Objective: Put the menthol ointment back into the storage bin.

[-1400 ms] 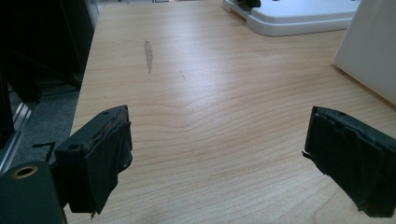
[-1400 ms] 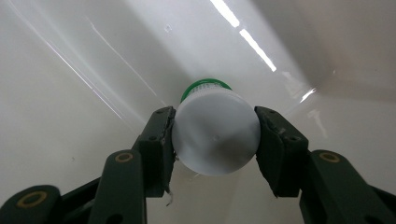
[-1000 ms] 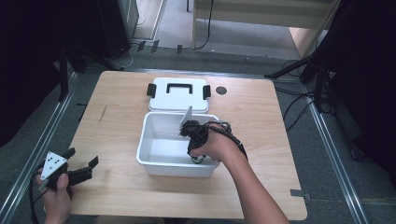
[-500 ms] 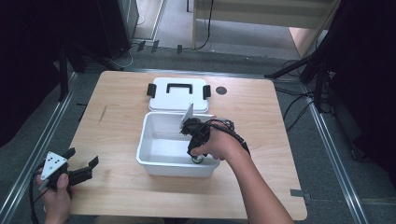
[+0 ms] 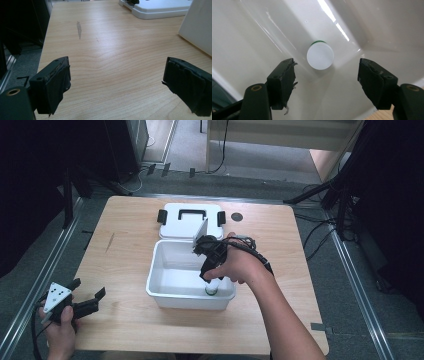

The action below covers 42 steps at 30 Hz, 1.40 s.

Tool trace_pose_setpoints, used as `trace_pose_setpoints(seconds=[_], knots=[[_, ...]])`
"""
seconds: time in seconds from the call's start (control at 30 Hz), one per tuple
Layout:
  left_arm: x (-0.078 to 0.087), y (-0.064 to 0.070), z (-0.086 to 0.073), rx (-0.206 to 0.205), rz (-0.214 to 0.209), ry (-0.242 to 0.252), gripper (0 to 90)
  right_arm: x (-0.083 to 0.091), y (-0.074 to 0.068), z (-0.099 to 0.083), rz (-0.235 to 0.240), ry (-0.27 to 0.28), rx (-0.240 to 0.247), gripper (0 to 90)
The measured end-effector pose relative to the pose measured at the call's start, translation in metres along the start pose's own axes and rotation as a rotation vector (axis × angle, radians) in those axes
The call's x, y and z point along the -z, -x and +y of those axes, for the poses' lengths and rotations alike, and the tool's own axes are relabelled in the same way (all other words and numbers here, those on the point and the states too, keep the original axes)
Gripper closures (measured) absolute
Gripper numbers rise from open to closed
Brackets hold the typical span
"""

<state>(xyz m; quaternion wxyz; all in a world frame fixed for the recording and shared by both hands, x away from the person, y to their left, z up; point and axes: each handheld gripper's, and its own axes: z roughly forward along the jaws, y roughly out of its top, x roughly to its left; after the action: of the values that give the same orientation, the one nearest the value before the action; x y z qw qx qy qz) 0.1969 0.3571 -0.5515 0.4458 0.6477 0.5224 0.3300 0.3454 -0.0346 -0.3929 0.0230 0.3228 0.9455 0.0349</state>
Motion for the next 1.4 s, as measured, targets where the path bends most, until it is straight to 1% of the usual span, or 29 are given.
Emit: trace_pose_setpoints(seconds=[0.13, 0.17, 0.37, 0.5, 0.57, 0.63, 0.73, 0.83, 1.03, 1.07, 1.13, 1.23, 1.4], knots=[[0.000, 0.000, 0.000, 0.001, -0.002, -0.001, 8.2, 0.015, 0.002, -0.002, -0.003, 0.022, -0.007, 30.6], [0.000, 0.000, 0.000, 0.001, -0.002, -0.002, 8.2, 0.017, 0.003, -0.002, -0.009, 0.029, 0.001, 30.5], [0.000, 0.000, 0.000, 0.000, -0.001, -0.001, 8.2, 0.032, 0.012, -0.012, -0.007, 0.064, -0.031, 30.5], [0.000, 0.000, 0.000, -0.001, 0.000, 0.000, 8.2, 0.039, 0.020, -0.021, -0.010, 0.077, -0.050, 30.5], [0.000, 0.000, 0.000, -0.003, 0.000, -0.003, 8.2, 0.042, 0.024, -0.026, -0.014, 0.073, -0.065, 30.5], [0.000, 0.000, 0.000, -0.004, 0.001, -0.004, 8.2, 0.044, 0.030, -0.032, -0.018, 0.084, -0.070, 30.4], [0.000, 0.000, 0.000, -0.005, 0.001, -0.006, 8.2, 0.048, 0.038, -0.042, -0.023, 0.091, -0.090, 30.4], [0.000, 0.001, 0.000, -0.006, 0.002, -0.006, 8.2, 0.050, 0.046, -0.053, -0.024, 0.104, -0.104, 30.4], [-0.001, 0.001, 0.000, -0.009, 0.007, -0.006, 8.2, 0.052, 0.063, -0.076, -0.033, 0.106, -0.147, 30.5], [-0.001, 0.001, 0.000, -0.012, 0.006, -0.007, 8.2, 0.053, 0.065, -0.078, -0.033, 0.109, -0.148, 30.5], [-0.001, 0.001, 0.000, -0.013, 0.006, -0.008, 8.2, 0.053, 0.069, -0.084, -0.034, 0.113, -0.172, 30.7], [-0.001, 0.001, 0.000, -0.013, 0.006, -0.008, 8.2, 0.050, 0.074, -0.093, -0.033, 0.116, -0.189, 30.7], [-0.001, 0.001, 0.000, -0.013, 0.007, -0.006, 8.2, 0.041, 0.082, -0.105, -0.040, 0.136, -0.200, 31.5]])
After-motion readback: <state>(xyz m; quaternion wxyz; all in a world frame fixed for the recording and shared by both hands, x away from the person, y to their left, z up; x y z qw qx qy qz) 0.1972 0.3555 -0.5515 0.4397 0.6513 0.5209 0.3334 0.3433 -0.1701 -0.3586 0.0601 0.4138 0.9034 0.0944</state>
